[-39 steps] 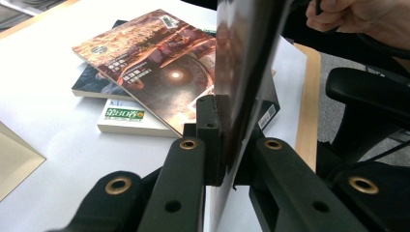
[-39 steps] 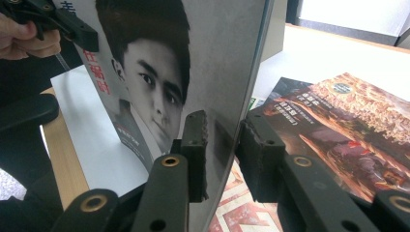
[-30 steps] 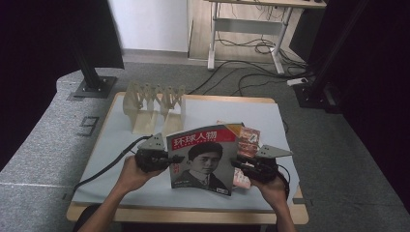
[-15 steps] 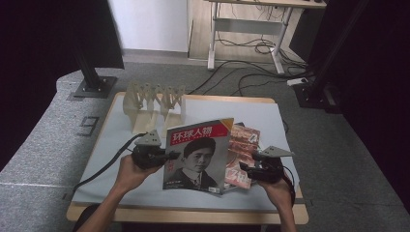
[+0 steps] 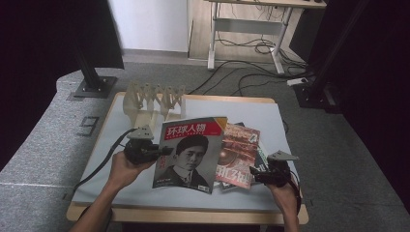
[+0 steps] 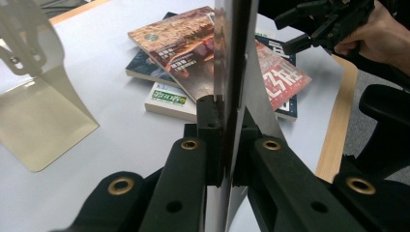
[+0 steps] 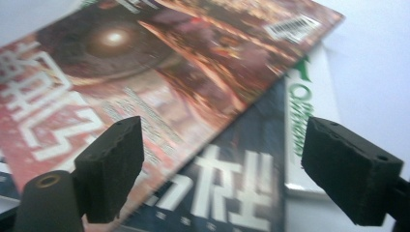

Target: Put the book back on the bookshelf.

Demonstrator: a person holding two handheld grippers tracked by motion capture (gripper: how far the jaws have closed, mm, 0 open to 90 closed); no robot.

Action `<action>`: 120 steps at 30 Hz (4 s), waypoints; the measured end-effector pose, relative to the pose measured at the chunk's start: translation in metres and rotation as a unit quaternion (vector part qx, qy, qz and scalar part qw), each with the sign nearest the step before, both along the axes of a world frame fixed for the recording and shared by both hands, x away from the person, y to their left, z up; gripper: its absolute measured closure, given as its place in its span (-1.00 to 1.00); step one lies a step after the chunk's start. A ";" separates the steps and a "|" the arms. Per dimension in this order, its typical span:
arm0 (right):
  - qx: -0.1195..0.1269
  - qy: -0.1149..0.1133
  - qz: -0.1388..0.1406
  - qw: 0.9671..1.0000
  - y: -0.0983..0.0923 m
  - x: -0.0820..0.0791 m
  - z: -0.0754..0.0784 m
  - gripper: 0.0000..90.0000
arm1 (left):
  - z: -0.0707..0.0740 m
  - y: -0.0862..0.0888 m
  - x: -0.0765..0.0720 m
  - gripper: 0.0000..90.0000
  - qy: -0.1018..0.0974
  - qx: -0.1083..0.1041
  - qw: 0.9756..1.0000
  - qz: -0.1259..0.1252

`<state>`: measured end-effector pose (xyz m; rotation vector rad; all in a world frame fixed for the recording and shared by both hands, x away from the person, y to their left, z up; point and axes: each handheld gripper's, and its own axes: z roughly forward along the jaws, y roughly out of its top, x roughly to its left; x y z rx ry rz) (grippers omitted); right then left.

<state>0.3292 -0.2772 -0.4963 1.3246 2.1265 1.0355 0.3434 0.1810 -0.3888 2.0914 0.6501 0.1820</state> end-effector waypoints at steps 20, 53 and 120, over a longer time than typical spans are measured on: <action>-0.009 0.017 -0.019 1.000 -0.027 -0.016 -0.020 -0.79 | 0.019 0.032 0.005 0.93 0.011 -0.011 0.999 0.041; -0.022 0.026 0.002 0.999 -0.036 -0.025 -0.043 -0.95 | 0.060 0.090 0.013 0.93 -0.029 -0.004 0.987 0.157; -0.016 0.015 0.004 1.000 -0.036 -0.025 -0.046 -1.00 | 0.059 0.107 0.095 0.93 -0.077 -0.005 0.944 0.320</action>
